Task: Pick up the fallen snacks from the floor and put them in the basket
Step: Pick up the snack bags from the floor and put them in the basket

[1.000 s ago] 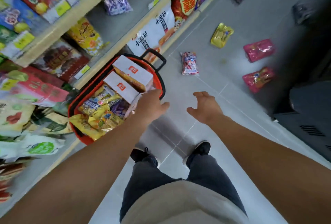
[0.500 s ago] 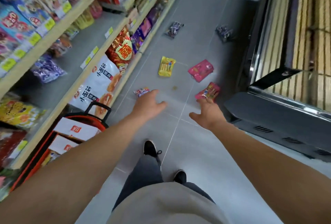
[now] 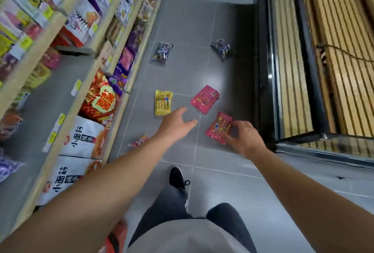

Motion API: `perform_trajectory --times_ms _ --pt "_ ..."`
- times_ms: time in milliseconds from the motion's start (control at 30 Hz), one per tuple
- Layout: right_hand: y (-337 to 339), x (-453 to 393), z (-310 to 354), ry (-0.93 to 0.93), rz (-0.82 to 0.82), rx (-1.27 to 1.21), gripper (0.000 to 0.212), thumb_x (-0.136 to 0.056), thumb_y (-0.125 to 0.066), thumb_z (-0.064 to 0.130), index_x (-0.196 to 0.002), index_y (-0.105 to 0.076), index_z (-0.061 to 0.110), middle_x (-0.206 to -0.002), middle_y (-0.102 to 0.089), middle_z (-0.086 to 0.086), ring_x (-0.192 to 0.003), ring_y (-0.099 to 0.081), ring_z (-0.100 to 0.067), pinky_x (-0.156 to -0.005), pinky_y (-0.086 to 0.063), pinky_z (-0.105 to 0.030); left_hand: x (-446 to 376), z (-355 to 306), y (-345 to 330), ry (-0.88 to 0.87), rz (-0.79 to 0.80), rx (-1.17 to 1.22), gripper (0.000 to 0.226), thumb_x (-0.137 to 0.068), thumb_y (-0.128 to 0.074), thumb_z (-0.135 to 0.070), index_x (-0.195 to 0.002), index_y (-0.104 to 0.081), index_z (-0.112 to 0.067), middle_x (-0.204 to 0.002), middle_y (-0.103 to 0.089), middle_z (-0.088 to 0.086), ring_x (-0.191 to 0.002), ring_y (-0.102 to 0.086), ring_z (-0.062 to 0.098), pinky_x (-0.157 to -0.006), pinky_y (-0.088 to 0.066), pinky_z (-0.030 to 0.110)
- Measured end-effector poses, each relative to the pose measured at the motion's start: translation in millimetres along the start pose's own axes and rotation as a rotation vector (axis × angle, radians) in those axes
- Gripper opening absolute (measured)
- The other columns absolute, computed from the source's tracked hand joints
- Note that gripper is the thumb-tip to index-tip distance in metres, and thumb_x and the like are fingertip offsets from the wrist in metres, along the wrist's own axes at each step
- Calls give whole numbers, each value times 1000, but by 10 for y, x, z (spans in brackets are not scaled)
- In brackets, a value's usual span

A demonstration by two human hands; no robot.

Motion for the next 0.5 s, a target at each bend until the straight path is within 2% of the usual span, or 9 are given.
perform_trajectory --times_ms 200,500 --pt "128 -535 68 -124 12 -81 71 -84 -69 58 -139 -51 16 -139 -50 -9 -120 -56 -30 -103 -45 -39 -789 -143 23 0 86 -1 66 -88 -65 -43 -146 -44 -19 -149 -47 1 -134 -47 20 -107 -37 28" --pt "13 -1523 -221 -238 71 -162 59 -91 -66 45 -136 -52 9 -135 -51 -14 -121 -54 -34 -104 -43 -39 -1772 -304 -254 47 179 -32 66 -87 -69 -40 -144 -47 -15 -146 -50 3 -132 -49 21 -109 -38 33"
Point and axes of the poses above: each hand's wrist, its own x-axis away from the middle knuckle, its own y-axis out of the back of the hand, z = x × y, the point moved 5 cm from there along -x, towards the middle knuckle
